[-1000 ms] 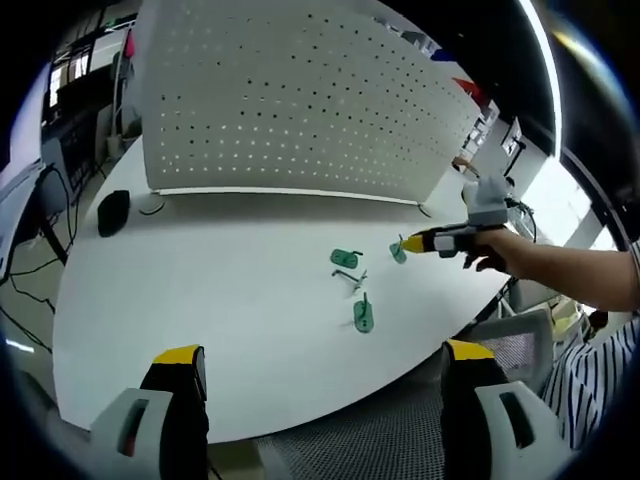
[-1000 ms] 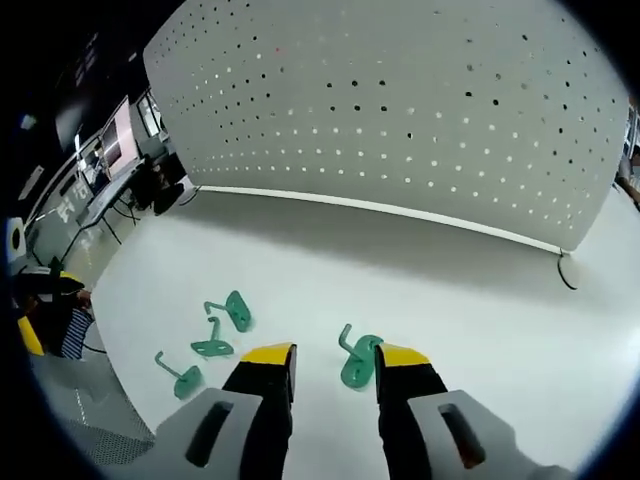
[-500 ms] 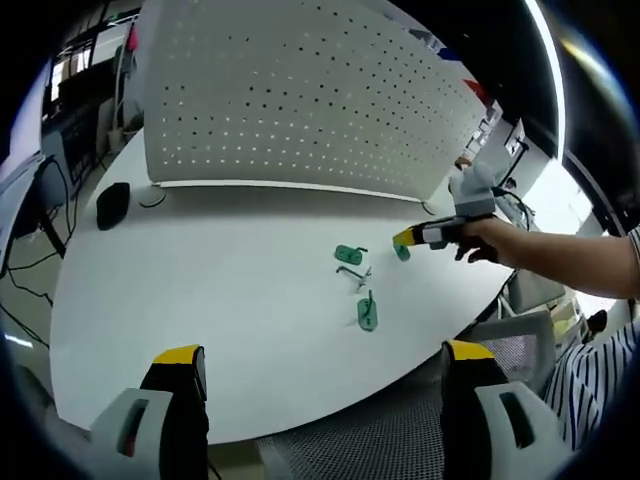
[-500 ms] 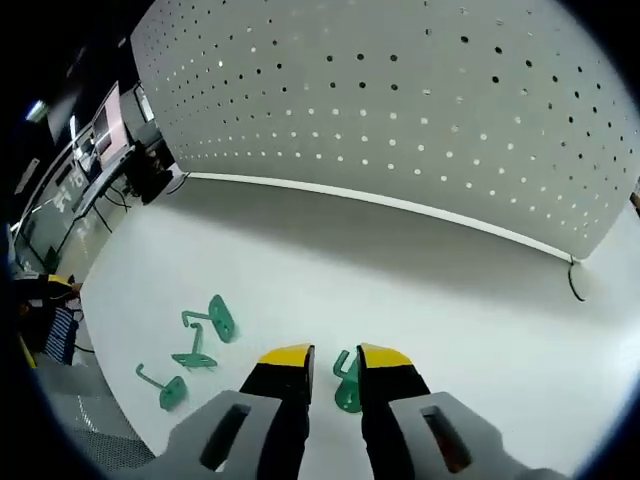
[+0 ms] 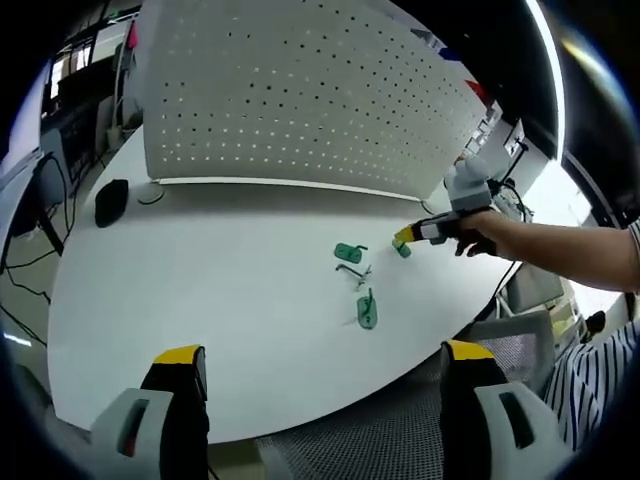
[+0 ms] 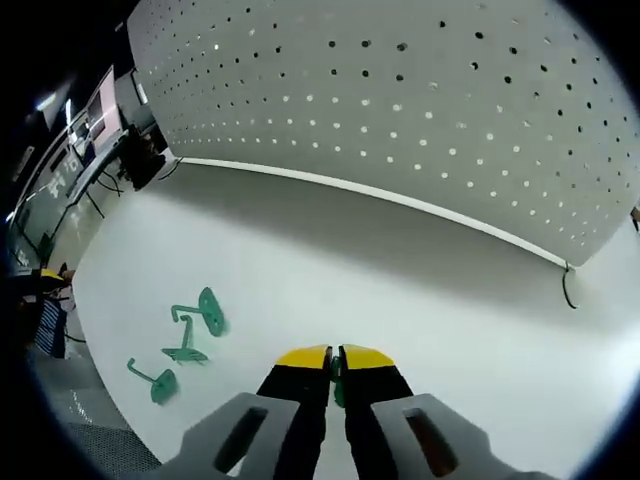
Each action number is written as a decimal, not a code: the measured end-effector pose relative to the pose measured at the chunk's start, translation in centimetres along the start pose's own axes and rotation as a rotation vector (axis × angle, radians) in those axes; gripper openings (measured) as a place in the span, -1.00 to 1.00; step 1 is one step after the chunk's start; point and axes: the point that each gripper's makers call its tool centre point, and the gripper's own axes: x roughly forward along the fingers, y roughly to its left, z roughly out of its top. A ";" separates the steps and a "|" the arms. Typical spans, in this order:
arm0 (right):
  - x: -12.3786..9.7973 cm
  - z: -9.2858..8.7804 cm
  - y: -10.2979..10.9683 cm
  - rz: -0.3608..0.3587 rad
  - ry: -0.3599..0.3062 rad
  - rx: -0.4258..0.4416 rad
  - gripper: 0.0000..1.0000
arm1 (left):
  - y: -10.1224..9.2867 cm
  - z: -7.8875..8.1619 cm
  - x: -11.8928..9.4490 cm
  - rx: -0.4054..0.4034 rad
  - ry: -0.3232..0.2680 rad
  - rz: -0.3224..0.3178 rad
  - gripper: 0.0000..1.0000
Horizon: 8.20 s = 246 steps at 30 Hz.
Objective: Insert the hook assembly into the mounting plate slot until the hook locks in place.
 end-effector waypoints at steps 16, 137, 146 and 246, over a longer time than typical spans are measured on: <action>-1.7 1.7 1.0 0.022 -0.100 0.040 -1.00 | -0.1 0.5 -0.4 0.010 -0.021 0.001 0.99; -22.0 10.6 21.9 0.577 -0.716 0.208 -1.00 | -10.5 10.9 -2.3 -0.134 -0.249 -0.410 -0.98; -23.2 11.1 20.1 0.633 -0.667 0.286 -0.76 | -9.3 12.6 -3.0 -0.010 -0.358 -0.332 -0.98; -21.0 13.1 22.2 0.462 -0.724 -0.115 -1.00 | -9.2 12.1 -4.0 0.216 -0.415 -0.297 0.69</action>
